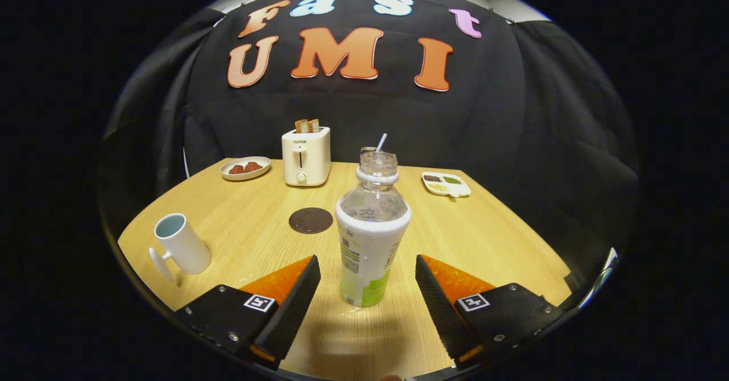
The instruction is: Take the bottle from table, then pour the juice into the cup, finally place the bottle on the coaster
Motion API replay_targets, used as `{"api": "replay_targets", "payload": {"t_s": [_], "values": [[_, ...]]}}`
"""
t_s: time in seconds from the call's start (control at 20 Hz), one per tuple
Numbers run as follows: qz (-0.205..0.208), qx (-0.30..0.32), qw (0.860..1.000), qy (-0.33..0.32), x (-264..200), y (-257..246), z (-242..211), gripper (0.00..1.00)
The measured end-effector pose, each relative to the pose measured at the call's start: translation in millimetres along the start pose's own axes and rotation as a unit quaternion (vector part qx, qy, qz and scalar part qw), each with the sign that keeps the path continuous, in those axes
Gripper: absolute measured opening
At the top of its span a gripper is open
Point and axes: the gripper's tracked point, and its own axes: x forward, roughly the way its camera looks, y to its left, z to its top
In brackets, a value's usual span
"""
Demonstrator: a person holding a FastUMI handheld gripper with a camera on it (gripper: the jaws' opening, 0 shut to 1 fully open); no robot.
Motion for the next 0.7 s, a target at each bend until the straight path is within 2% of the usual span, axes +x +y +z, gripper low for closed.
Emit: {"api": "replay_targets", "payload": {"t_s": [0.2,0.35,0.4,0.6,0.7], "values": [[0.007,0.008,1.000,0.005,24.7,1.9,-6.2,0.98],[0.010,-0.001,1.000,0.002,35.6,8.3,-9.8,0.80],[0.011,0.007,1.000,-0.009,40.0,9.9,-5.7,0.67],[-0.022,0.038,0.999,0.027,39.3,7.7,-5.6,0.55],[-0.038,0.029,0.998,0.039,29.4,9.8,3.8,0.52]]}}
